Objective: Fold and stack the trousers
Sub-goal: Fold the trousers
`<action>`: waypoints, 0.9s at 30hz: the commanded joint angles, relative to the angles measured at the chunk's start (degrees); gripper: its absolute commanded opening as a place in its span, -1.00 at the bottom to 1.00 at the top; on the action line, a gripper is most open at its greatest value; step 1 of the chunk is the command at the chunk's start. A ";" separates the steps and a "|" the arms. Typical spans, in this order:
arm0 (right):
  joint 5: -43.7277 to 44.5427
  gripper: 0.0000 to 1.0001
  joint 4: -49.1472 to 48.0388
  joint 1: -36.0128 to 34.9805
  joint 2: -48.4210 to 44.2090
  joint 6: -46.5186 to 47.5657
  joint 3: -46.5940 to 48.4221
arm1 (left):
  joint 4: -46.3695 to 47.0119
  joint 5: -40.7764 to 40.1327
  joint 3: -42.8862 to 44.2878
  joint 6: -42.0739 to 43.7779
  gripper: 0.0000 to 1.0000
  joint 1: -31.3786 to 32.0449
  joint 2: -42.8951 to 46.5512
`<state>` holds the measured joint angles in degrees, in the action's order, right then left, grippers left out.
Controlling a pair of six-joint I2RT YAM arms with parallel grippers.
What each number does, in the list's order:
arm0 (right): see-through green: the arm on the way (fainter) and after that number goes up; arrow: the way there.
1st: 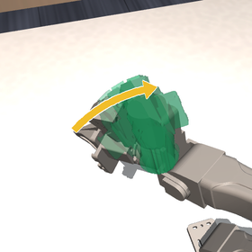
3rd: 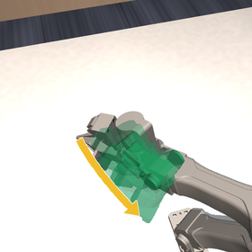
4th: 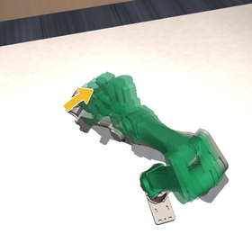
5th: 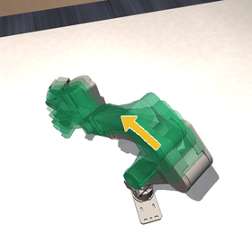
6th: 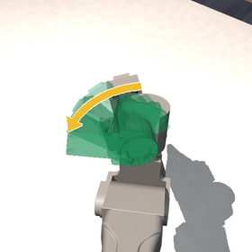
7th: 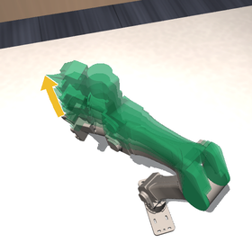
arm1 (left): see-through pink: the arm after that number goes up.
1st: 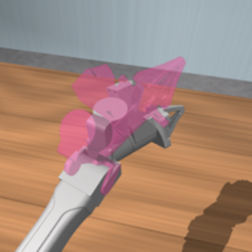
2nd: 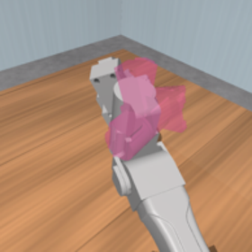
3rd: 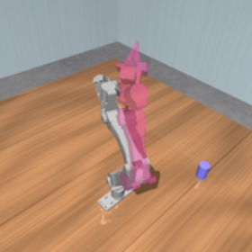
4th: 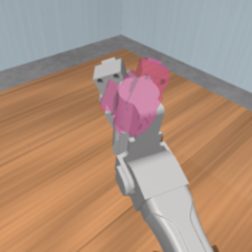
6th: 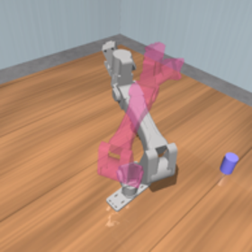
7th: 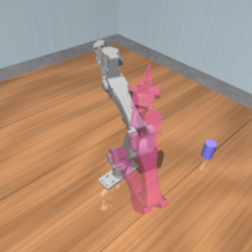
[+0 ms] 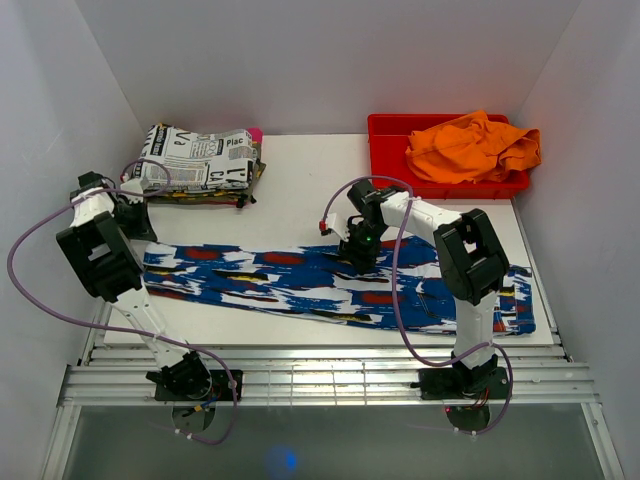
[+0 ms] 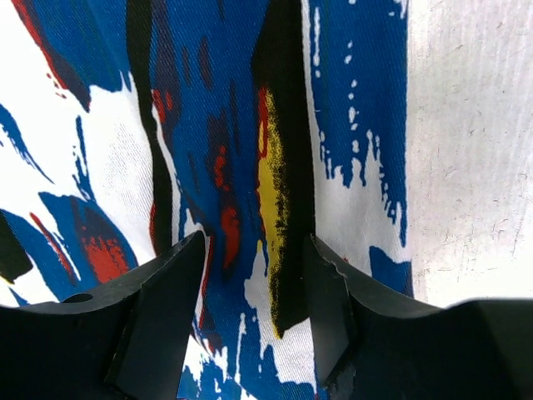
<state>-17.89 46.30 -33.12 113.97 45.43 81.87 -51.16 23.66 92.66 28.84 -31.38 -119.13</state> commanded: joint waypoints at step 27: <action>-6.73 -0.04 3.72 -16.71 -9.30 -4.20 -3.72 | -18.10 11.05 -2.73 -0.18 0.36 -14.85 14.62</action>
<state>-24.62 52.77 -48.97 105.23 43.75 80.86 -66.48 29.85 93.01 28.84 -42.68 -108.38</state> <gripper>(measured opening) 0.485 0.668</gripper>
